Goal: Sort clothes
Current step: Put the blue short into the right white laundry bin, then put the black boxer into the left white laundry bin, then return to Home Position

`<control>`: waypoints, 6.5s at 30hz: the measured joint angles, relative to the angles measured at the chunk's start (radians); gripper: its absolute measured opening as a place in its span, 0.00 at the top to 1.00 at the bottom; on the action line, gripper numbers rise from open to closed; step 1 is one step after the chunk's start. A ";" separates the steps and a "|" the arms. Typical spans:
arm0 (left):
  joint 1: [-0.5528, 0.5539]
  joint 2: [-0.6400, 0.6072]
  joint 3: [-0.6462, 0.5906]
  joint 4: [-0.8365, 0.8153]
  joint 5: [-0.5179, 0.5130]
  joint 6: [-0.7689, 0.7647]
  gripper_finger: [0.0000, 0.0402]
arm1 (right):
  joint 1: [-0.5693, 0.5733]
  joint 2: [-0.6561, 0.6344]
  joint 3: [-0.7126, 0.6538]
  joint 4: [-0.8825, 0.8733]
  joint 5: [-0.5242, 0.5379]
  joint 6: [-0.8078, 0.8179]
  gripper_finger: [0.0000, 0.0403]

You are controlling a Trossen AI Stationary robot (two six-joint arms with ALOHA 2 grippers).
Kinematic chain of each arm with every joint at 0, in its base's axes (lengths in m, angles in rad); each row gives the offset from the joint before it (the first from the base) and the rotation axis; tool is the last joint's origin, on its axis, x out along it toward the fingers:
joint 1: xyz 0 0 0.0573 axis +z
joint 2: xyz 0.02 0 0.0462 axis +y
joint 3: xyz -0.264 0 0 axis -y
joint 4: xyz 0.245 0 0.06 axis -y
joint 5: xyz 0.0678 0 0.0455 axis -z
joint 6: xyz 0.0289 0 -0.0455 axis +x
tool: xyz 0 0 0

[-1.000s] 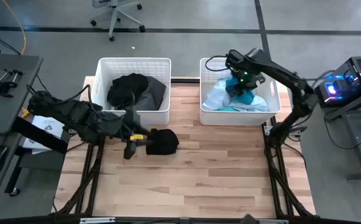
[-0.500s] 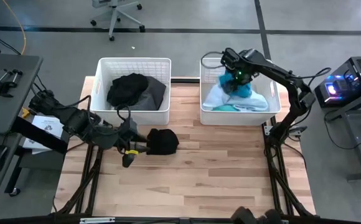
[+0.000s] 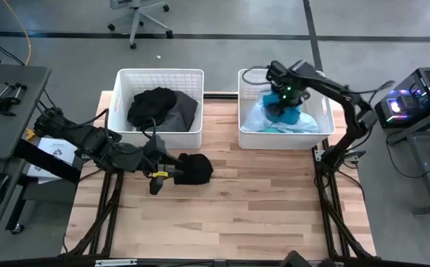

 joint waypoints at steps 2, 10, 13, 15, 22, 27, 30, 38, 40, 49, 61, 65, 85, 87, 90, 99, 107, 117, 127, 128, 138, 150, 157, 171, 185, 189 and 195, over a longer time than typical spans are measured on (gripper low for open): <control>0.006 0.000 0.000 0.013 0.001 0.025 0.60 | 0.019 -0.046 0.048 -0.016 0.054 0.026 0.43; 0.021 0.008 0.001 0.008 -0.029 0.026 0.60 | 0.175 -0.339 0.077 -0.007 0.286 0.228 0.43; 0.021 0.026 0.001 0.007 -0.049 0.034 0.60 | 0.276 -0.450 0.028 0.014 0.359 0.323 0.43; 0.025 0.045 0.001 -0.001 -0.059 0.016 0.60 | 0.374 -0.523 -0.019 0.049 0.414 0.419 0.43; 0.081 0.204 0.001 -0.120 -0.020 -0.054 0.60 | 0.799 -0.683 -0.286 0.530 0.521 0.608 0.43; 0.085 0.392 0.000 -0.243 -0.015 0.011 0.60 | 1.030 -0.659 -0.493 1.115 0.467 0.492 0.43; 0.108 0.493 0.000 -0.248 0.005 -0.069 0.60 | 1.104 -0.619 -0.564 1.343 0.472 0.463 0.43; 0.208 0.712 0.000 -0.217 0.152 -0.206 0.54 | 1.163 -0.596 -0.572 1.374 0.414 0.481 0.43; 0.223 0.744 0.000 -0.215 0.144 -0.243 0.51 | 1.172 -0.605 -0.572 1.374 0.403 0.479 0.43; 0.229 0.851 0.007 0.000 0.240 -0.258 0.59 | 1.234 -0.620 -0.571 1.362 0.299 0.476 0.43; 0.115 0.685 0.055 0.004 0.351 -0.353 0.99 | 1.320 -0.653 -0.571 1.194 0.255 0.494 0.43; 0.109 0.525 0.152 -0.001 0.145 -0.364 0.99 | 1.322 -0.657 -0.571 1.170 0.313 0.478 0.43; 0.819 0.062 0.202 -0.488 -0.082 0.371 1.00 | 1.147 -0.657 -0.570 1.153 0.854 0.598 0.43; 0.878 0.060 0.121 -0.494 -0.032 0.429 1.00 | 1.122 -0.657 -0.570 1.147 0.854 0.627 0.43; 0.954 0.062 -0.035 -0.454 0.117 0.512 1.00 | 1.100 -0.657 -0.571 1.143 0.854 0.664 0.43; 1.188 0.077 -0.358 -0.221 0.275 0.581 0.89 | 1.103 -0.572 -0.591 1.136 0.816 0.875 0.43; 1.359 0.068 -0.296 -0.163 0.498 0.621 0.64 | 1.106 -0.450 -0.591 1.144 0.782 1.010 0.43; 1.365 -0.016 -0.086 -0.144 0.613 0.592 0.54 | 1.095 -0.565 -0.591 1.142 0.726 1.092 0.43; 1.309 -0.176 0.021 0.121 0.617 0.457 0.54 | 1.063 -0.766 -0.591 1.460 0.246 0.510 0.56; 1.306 -0.190 0.021 0.147 0.617 0.441 0.54 | 1.063 -0.791 -0.591 1.480 0.223 0.462 0.60; 1.297 -0.250 0.021 0.200 0.618 0.222 0.54 | 1.065 -1.059 -0.591 1.202 0.012 0.178 0.98; 1.186 -0.251 0.020 0.191 0.600 0.061 0.54 | 1.064 -1.300 -0.591 1.030 -0.082 -0.028 0.99; 1.126 -0.251 0.020 0.194 0.581 0.027 0.54 | 1.065 -1.388 -0.591 0.917 -0.121 -0.052 1.00; 1.004 -0.251 0.019 0.193 0.455 -0.001 0.54 | 1.064 -1.611 -0.891 1.176 -0.187 0.121 1.00; 0.925 -0.251 0.019 0.191 0.357 -0.005 0.54 | 1.064 -1.542 -1.419 1.920 -0.232 0.096 1.00; 0.924 -0.251 0.019 0.182 0.357 -0.009 0.54 | 1.063 -1.543 -1.479 1.957 -0.156 0.031 1.00; 0.924 -0.251 0.019 0.140 0.358 0.014 0.54 | 1.030 -1.543 -1.483 1.831 -0.106 -0.037 1.00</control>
